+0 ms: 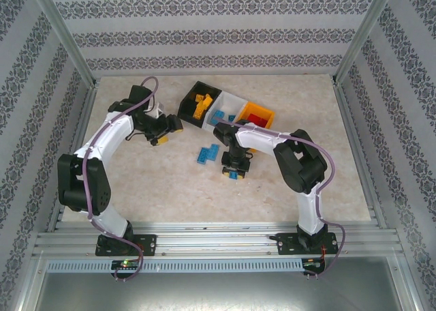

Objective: Sort the legos into containers by color

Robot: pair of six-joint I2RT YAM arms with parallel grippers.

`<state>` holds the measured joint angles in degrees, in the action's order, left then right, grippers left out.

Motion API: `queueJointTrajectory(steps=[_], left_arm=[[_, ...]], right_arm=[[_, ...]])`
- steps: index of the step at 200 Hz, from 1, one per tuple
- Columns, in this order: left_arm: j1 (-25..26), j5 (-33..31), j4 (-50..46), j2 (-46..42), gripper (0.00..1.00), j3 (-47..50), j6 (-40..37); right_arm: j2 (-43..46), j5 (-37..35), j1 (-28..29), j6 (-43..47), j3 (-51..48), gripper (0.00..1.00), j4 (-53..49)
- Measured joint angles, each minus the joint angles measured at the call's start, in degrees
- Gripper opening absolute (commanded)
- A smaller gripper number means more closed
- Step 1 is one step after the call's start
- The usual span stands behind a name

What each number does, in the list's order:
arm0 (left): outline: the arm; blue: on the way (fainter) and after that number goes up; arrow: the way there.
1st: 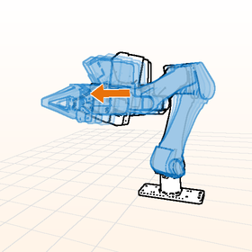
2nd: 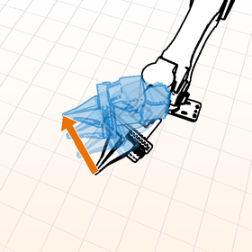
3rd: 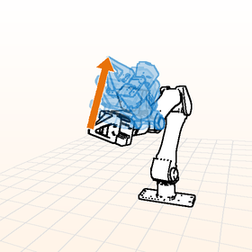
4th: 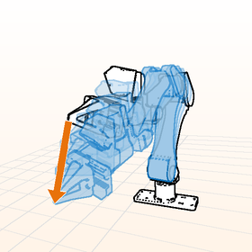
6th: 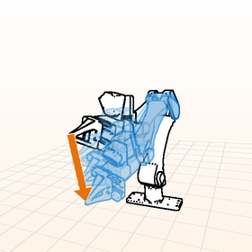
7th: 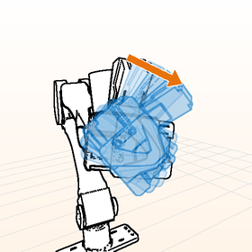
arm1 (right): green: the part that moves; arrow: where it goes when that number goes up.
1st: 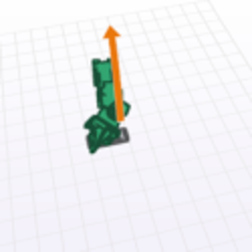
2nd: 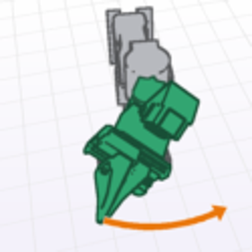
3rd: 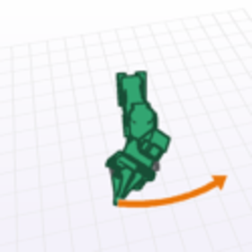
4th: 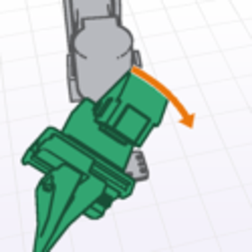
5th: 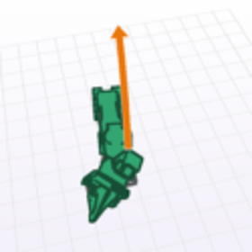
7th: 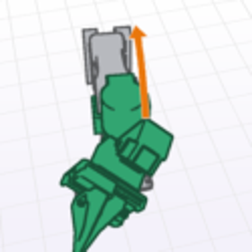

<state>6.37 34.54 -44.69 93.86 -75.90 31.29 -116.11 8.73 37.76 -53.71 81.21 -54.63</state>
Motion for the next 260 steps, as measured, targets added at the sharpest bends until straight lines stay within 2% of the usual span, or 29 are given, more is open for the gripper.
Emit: queueJointTrajectory(steps=[76, 109, 136, 164, 207, 234, 260], left_arm=[[-0.48, 0.66, 0.02, -3.54, 0.74, 5.05, -1.99], [-0.48, 1.20, 0.42, -7.08, 0.74, 12.07, -2.19], [-0.44, 1.27, 0.46, -11.02, 0.75, 18.29, -2.16], [-0.31, 1.27, 0.46, -14.99, 0.75, 23.19, -1.90], [0.55, 0.96, 0.37, -16.79, 0.75, 25.29, -1.66], [1.18, 0.52, 0.22, -16.79, 0.76, 25.29, -1.49], [1.68, -0.22, -0.39, -16.44, 0.77, 24.94, -1.49]], right_arm=[[0.48, -1.66, -0.42, 0.79, 7.54, 0.29, -4.26], [0.76, -2.27, -3.34, 3.26, 18.91, 0.29, -8.35], [-0.37, -2.86, -7.48, 5.86, 32.00, 0.30, -11.65], [-6.32, -3.17, -11.08, 8.39, 47.69, 0.31, -15.43], [-22.16, -1.97, -14.84, 10.56, 71.06, 0.33, -20.00], [-27.15, 0.76, -16.74, 10.43, 73.29, 0.38, -19.23], [-29.00, 3.50, -18.14, 9.81, 73.02, 0.49, -16.17]])
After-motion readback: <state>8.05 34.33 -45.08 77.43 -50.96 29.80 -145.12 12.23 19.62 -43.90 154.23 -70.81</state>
